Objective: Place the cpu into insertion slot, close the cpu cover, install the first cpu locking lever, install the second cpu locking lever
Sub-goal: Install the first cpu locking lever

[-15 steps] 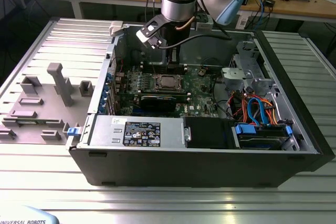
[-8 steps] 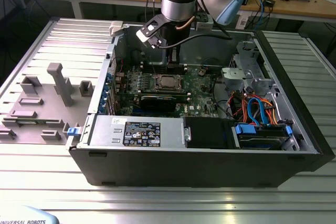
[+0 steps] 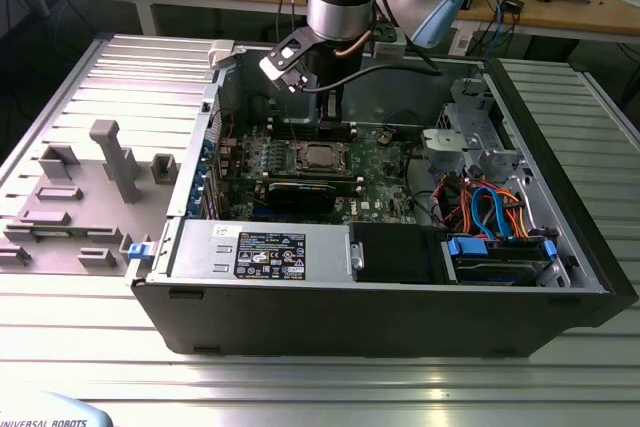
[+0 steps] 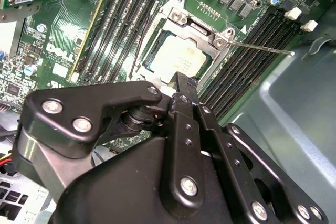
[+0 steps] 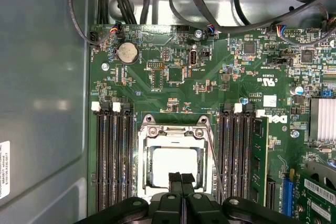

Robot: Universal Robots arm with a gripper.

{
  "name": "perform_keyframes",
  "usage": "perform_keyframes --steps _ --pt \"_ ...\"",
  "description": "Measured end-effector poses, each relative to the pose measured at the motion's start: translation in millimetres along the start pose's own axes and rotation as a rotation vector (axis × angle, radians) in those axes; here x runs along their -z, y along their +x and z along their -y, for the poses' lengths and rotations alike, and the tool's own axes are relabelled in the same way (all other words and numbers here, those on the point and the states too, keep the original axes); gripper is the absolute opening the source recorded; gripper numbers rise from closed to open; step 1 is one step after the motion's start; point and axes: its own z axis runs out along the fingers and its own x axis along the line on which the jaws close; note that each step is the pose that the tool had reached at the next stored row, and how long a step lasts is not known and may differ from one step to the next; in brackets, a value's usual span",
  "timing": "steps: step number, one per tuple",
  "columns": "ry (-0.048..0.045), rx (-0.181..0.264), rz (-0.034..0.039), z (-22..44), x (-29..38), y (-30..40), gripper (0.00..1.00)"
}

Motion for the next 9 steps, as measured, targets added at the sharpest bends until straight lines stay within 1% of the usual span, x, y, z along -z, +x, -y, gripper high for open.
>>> perform_keyframes --steps 1,4,5,8,9 --pt "0.0001 0.007 0.0000 0.0 0.0 0.0 0.11" --pt "0.0008 0.051 0.0005 0.1 0.1 0.0 0.11" --pt "0.0012 0.079 0.0006 0.0 0.0 0.0 0.11" --pt "0.0021 0.141 0.0010 0.0 0.0 0.0 0.11" --pt "0.0026 0.173 0.0012 0.0 0.0 0.0 0.11"
